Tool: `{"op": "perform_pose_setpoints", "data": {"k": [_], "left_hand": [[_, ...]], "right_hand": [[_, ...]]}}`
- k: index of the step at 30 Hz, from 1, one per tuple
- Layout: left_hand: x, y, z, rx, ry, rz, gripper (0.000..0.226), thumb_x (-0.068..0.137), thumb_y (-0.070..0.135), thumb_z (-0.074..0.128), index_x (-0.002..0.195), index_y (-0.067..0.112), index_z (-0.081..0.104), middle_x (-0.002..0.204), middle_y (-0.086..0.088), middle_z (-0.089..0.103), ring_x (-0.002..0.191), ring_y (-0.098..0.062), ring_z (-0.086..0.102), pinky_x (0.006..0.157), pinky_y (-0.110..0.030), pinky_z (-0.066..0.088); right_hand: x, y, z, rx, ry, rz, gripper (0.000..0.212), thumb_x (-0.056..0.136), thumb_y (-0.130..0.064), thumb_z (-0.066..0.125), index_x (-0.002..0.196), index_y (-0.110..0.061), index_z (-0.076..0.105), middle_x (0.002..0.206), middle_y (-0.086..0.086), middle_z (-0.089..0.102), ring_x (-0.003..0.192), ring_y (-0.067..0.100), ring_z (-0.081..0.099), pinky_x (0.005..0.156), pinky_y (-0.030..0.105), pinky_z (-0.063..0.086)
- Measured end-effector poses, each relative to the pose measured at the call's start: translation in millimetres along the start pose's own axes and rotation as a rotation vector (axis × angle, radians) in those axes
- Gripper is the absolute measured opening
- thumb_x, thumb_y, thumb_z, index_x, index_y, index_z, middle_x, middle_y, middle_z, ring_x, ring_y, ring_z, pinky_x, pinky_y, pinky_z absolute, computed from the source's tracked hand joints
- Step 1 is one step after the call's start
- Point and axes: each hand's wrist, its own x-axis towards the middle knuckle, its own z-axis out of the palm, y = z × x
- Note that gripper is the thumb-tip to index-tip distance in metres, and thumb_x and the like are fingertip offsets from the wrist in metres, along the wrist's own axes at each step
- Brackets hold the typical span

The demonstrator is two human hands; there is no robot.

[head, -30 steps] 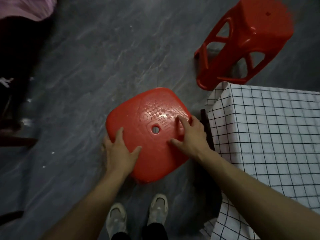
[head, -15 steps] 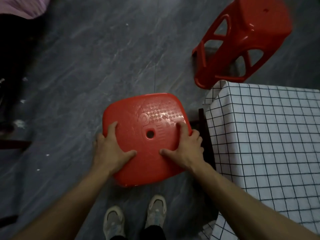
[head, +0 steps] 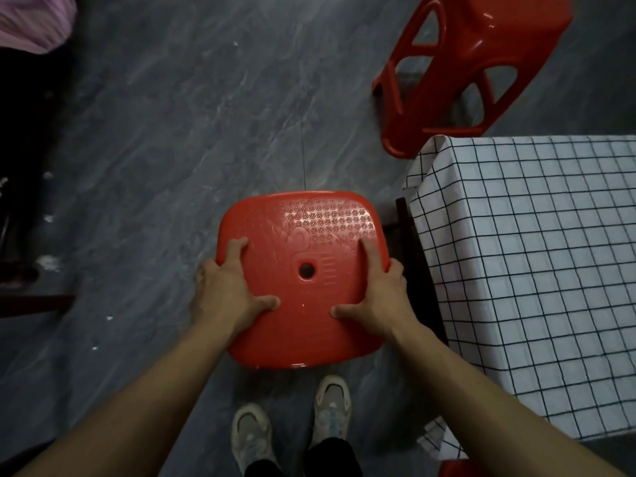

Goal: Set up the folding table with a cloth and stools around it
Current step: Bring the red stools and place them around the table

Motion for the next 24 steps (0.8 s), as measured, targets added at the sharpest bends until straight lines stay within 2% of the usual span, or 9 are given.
{"op": "perform_pose_setpoints", "data": {"k": [4, 10, 19, 24], "left_hand": [[-1, 0, 2, 0.008, -0.022, -0.002, 0.118, 0.053, 0.048, 0.091, 0.141, 0.048, 0.012, 0.136, -0.020, 0.035, 0.127, -0.042, 0.041, 0.098, -0.058, 0.044], [-8, -14, 4, -0.046, 0.021, 0.056, 0.116, 0.061, 0.047, 0.087, 0.148, 0.047, 0.009, 0.142, -0.018, 0.028, 0.134, -0.039, 0.032, 0.105, -0.053, 0.037], [-3, -72, -28, 0.000, 0.026, 0.056, 0.121, 0.052, 0.051, 0.090, 0.147, 0.049, 0.013, 0.141, -0.021, 0.035, 0.126, -0.041, 0.043, 0.105, -0.053, 0.040], [-3, -106, -45, -0.007, 0.033, 0.014, 0.120, 0.054, 0.049, 0.089, 0.146, 0.051, 0.012, 0.142, -0.019, 0.034, 0.126, -0.040, 0.042, 0.103, -0.055, 0.042]], "right_hand": [[-6, 2, 2, 0.024, 0.024, 0.003, 0.131, 0.058, -0.043, 0.092, 0.147, -0.056, -0.003, 0.151, 0.007, 0.013, 0.137, 0.036, 0.027, 0.107, 0.060, 0.036], [-9, -5, 10, 0.040, 0.039, 0.018, 0.132, 0.056, -0.041, 0.093, 0.149, -0.054, -0.001, 0.151, 0.008, 0.015, 0.137, 0.035, 0.025, 0.108, 0.061, 0.035], [-30, -37, 58, 0.028, 0.044, -0.041, 0.131, 0.059, -0.046, 0.090, 0.149, -0.052, -0.004, 0.148, 0.010, 0.015, 0.136, 0.033, 0.025, 0.110, 0.053, 0.035], [-35, -65, 83, 0.001, 0.016, -0.071, 0.130, 0.063, -0.045, 0.089, 0.150, -0.050, -0.007, 0.151, 0.010, 0.009, 0.138, 0.034, 0.022, 0.112, 0.054, 0.033]]}}
